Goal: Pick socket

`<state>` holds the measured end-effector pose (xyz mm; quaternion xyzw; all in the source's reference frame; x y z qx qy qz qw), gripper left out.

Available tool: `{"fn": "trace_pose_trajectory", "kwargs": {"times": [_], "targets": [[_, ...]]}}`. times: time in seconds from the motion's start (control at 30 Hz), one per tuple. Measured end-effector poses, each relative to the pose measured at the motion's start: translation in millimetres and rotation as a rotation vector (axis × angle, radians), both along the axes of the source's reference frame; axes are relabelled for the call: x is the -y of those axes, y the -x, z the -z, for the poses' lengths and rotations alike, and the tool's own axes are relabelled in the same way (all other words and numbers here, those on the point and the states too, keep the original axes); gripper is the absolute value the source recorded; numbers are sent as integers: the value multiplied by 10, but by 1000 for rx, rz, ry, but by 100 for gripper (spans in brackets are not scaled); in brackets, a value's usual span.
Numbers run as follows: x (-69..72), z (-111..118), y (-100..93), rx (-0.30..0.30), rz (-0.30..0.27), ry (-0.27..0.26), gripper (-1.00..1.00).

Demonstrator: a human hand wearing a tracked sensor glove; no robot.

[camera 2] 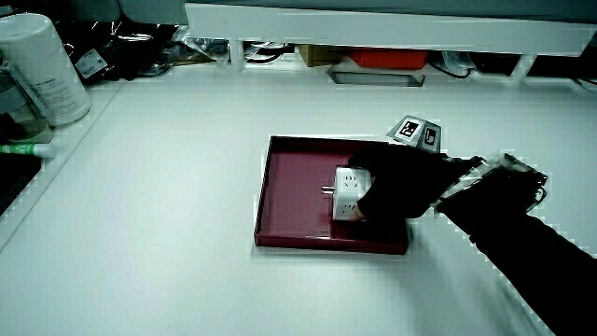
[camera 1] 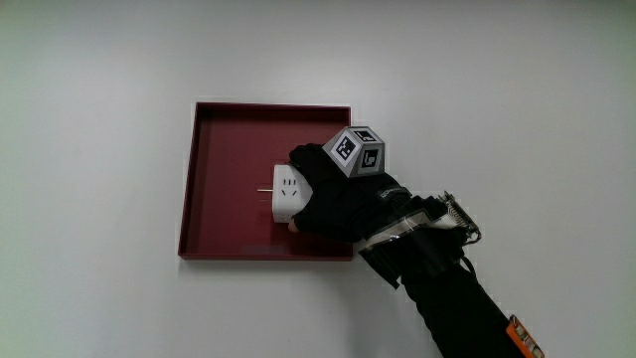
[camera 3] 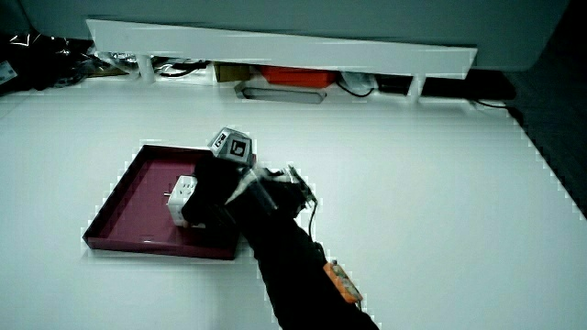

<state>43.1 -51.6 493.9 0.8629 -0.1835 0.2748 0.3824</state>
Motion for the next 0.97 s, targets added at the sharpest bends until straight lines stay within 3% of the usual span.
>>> {"fn": "trace_pose_trajectory", "kwargs": {"times": [0.17, 0.23, 0.3, 0.57, 0.77, 0.8, 0.87, 0.93, 0.97], "targets": [[-7, -1, 3, 8, 2, -22, 100], [-10, 11, 3, 5, -1, -40, 100], [-2, 44, -18, 41, -10, -35, 100], [61, 502, -116, 105, 9, -105, 100], [111, 921, -326, 155, -12, -154, 100], [125, 896, -387, 146, -15, -152, 100], [132, 1041, -464, 184, -21, -148, 100], [157, 1068, -576, 147, -32, -174, 100], [195, 969, -633, 254, 4, -140, 100]]}}
